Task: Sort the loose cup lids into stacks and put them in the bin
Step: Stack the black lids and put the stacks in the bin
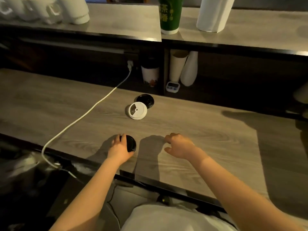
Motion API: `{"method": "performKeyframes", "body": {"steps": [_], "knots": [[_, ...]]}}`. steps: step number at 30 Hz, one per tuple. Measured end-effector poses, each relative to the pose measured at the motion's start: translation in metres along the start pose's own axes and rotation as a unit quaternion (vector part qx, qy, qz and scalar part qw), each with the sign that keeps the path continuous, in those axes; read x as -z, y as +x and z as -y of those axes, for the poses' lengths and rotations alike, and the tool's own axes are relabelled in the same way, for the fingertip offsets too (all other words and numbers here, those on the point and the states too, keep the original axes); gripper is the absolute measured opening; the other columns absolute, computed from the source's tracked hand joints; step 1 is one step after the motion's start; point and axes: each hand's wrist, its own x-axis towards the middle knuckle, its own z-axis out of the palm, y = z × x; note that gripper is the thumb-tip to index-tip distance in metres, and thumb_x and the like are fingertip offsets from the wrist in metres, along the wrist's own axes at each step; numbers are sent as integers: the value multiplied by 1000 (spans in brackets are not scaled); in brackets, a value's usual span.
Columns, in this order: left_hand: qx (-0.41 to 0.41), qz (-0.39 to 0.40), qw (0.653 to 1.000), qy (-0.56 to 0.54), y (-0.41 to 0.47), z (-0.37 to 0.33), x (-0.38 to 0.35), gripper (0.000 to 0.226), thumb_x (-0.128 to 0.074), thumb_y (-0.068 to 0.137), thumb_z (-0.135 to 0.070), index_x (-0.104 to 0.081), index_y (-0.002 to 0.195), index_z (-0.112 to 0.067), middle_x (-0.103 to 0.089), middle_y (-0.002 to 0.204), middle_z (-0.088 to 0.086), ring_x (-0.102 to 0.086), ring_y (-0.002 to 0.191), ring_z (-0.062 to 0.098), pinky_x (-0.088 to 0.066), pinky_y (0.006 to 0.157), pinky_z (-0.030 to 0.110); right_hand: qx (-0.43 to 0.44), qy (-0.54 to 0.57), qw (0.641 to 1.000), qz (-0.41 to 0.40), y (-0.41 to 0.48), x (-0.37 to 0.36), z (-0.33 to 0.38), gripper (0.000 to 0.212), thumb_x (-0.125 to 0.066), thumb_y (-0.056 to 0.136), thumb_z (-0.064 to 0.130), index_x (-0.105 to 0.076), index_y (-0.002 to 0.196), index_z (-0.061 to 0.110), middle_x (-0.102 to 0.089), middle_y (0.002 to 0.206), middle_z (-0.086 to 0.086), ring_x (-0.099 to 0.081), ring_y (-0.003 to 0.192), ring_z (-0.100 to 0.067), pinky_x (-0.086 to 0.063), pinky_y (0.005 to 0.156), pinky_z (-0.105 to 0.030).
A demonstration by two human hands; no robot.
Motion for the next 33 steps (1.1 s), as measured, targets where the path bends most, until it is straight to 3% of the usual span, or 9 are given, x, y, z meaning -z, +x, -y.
{"method": "performKeyframes", "body": {"steps": [7, 12, 16, 20, 23, 25, 28, 30, 33], "knots": [[-38, -49, 995, -82, 1, 2, 0, 91, -72, 78, -34, -16, 148, -17, -15, 153, 7, -20, 138, 34, -34, 108, 45, -12, 77, 997, -20, 12, 1, 7, 43, -53, 92, 33, -49, 130, 16, -54, 129, -7, -53, 114, -25, -46, 89, -34], [-159, -141, 967, -141, -1, -42, 32, 93, -75, 73, -32, -20, 146, -16, -18, 151, 3, -31, 133, 30, -33, 107, 41, -20, 219, 973, -74, 19, 26, 12, 53, -52, 94, 39, -37, 140, 18, -54, 130, -6, -56, 111, -23, -43, 88, -30], [-271, -200, 931, -138, -5, -81, 61, 94, -74, 74, -30, -18, 147, -14, -19, 151, 3, -20, 138, 23, -22, 112, 32, 10, 363, 921, -140, 21, 55, 15, 50, -58, 92, 31, -40, 136, 16, -59, 117, -7, -60, 98, -18, -45, 81, -27], [-334, -216, 908, -129, -7, -99, 68, 93, -72, 76, -27, -15, 148, -15, -20, 152, 0, -14, 139, 16, -13, 110, 21, -9, 482, 858, -175, 24, 71, 8, 39, -62, 89, 14, -49, 125, 8, -62, 115, -13, -62, 105, -26, -51, 92, -42], [-339, -208, 909, -128, 0, -103, 66, 90, -70, 79, -24, -14, 149, -16, -19, 151, 0, -17, 139, 17, -14, 110, 22, -16, 497, 856, -144, 28, 78, 4, 37, -58, 91, 7, -46, 126, 7, -58, 112, -12, -61, 103, -28, -54, 86, -47], [-346, -185, 910, -132, 5, -101, 64, 90, -69, 79, -23, -13, 149, -18, -16, 153, -2, -18, 140, 16, -15, 109, 21, -26, 465, 873, -146, 34, 81, 3, 39, -58, 91, 7, -45, 128, 8, -56, 111, -9, -60, 101, -26, -54, 85, -47], [-341, -160, 905, -196, 22, -91, 67, 94, -72, 79, -24, -11, 150, -19, -7, 156, -9, -11, 137, 1, -13, 107, 17, -38, 414, 890, -189, 45, 79, -1, 38, -58, 90, 10, -45, 127, 10, -57, 114, -8, -57, 106, -23, -52, 85, -36], [-273, -159, 914, -256, 47, -80, 68, 97, -73, 78, -21, -9, 150, -19, -5, 156, -9, -9, 138, 3, -15, 112, 25, -56, 419, 885, -197, 49, 78, -6, 38, -58, 91, 11, -43, 126, 12, -55, 113, -5, -56, 105, -22, -51, 81, -32], [-126, -128, 953, -244, 94, -60, 72, 98, -75, 77, -24, -10, 150, -16, -7, 158, 2, -14, 143, 26, -24, 115, 43, -69, 433, 878, -191, 53, 77, -15, 34, -59, 91, 12, -44, 120, 18, -55, 111, -2, -56, 106, -23, -53, 83, -35]]}}
